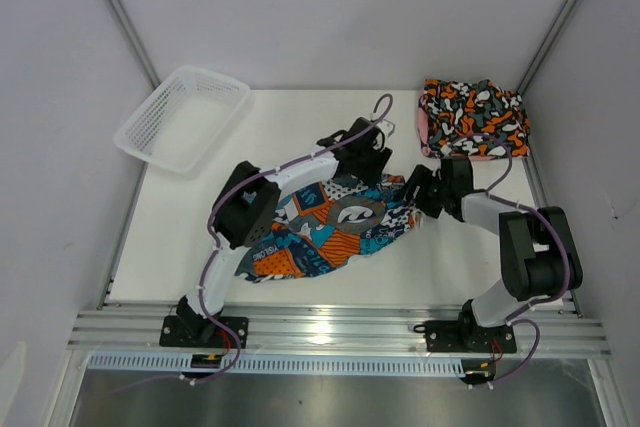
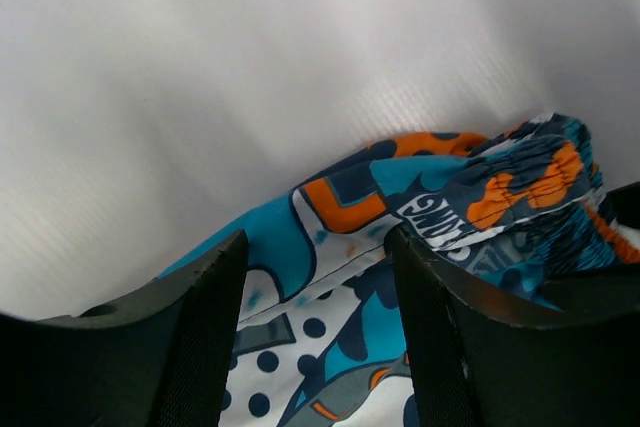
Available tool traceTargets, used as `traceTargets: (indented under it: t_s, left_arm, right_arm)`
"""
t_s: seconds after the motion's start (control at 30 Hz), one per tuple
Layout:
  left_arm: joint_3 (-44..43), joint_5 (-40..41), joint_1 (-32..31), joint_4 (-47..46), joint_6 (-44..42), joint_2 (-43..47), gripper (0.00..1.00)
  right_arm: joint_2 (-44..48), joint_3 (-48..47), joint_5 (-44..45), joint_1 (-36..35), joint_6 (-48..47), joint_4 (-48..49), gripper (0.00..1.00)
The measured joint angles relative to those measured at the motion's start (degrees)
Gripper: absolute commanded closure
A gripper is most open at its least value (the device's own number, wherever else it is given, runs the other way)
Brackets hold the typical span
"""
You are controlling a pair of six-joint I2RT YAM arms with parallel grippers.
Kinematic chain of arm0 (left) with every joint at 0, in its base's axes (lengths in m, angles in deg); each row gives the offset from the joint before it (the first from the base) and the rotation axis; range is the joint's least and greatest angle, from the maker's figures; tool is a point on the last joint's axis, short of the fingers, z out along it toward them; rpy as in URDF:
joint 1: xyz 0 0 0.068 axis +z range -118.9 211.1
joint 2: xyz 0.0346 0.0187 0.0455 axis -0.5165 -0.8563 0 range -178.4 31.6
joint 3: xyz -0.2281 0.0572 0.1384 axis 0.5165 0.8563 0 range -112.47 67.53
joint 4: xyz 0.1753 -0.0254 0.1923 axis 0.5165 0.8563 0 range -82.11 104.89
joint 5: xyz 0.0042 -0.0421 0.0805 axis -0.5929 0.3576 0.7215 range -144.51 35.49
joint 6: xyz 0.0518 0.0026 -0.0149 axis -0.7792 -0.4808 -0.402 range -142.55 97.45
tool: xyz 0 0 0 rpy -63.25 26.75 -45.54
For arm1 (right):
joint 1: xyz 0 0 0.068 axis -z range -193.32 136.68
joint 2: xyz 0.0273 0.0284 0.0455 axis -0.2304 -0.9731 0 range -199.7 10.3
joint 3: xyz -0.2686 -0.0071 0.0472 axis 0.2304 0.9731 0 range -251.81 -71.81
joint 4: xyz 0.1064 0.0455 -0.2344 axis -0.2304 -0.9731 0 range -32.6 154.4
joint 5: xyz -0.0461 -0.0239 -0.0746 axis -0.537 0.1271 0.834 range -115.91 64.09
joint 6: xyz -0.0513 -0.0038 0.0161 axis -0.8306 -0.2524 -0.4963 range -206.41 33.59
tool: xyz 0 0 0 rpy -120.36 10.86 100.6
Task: Fold and stack the shorts
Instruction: Fold the shorts
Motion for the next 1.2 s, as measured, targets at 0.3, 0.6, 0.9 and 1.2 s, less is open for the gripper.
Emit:
traceTargets:
  t_s: [0.3,0.6,0.9,1.2]
  left_arm:
    - [-4.3,0.0,-1.1,-0.6,1.3,-3.4,0.37]
    - [-5.7,0.0,-2.0,-0.5,2.6,-6.2,0.37]
    - [-5.9,0.0,-1.3,2.1,4.0,-4.2,0.28]
    - [2.6,2.6,0.3,3.1,5.0,14.2,0.25]
  right_arm:
    - [-3.2,-2.9,0.5,-1.9,-0.1,-0.9,0.55]
    - [-4.1,-3.5,2.5,-2.3,-0.3,-4.0,0.95]
    - [-1.5,-9.7,11.8,-3.4,-3.9,-17.6,0.78]
    - [6.3,-11.4,11.4,-4.0,-6.0,-23.4,0.01]
